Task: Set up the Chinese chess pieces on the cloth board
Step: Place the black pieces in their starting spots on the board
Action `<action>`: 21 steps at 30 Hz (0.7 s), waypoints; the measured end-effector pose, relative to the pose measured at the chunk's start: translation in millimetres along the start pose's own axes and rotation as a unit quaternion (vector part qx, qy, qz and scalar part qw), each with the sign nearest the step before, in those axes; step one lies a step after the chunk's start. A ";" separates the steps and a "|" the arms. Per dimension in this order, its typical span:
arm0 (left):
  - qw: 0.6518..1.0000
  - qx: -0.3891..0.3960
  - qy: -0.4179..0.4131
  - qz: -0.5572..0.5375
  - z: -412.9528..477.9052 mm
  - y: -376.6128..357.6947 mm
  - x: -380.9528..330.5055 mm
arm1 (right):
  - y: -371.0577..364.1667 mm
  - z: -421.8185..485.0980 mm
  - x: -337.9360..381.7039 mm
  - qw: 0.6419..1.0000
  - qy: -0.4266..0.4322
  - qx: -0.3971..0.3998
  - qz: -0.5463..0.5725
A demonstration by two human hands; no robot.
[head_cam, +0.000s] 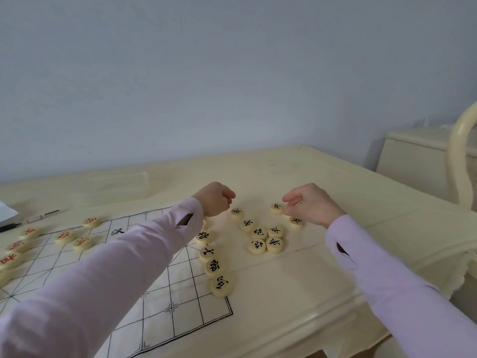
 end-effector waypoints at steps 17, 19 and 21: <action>0.996 -0.068 0.009 -0.061 -9.9 35.2 30.8 | -69.8 12.2 56.1 0.978 0.007 0.130 -0.163; 0.995 -0.074 0.010 -0.070 -12.6 38.4 34.3 | -71.3 11.4 57.6 0.977 0.004 0.132 -0.171; 0.994 -0.076 0.013 -0.077 -15.1 39.8 36.4 | -71.5 9.8 58.9 0.976 0.003 0.130 -0.173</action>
Point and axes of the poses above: each hand's wrist, its own z-axis towards the middle knuckle, its own y-axis out of the back of the hand, x = y × z, the point moved 5 cm from there along z, towards the middle knuckle
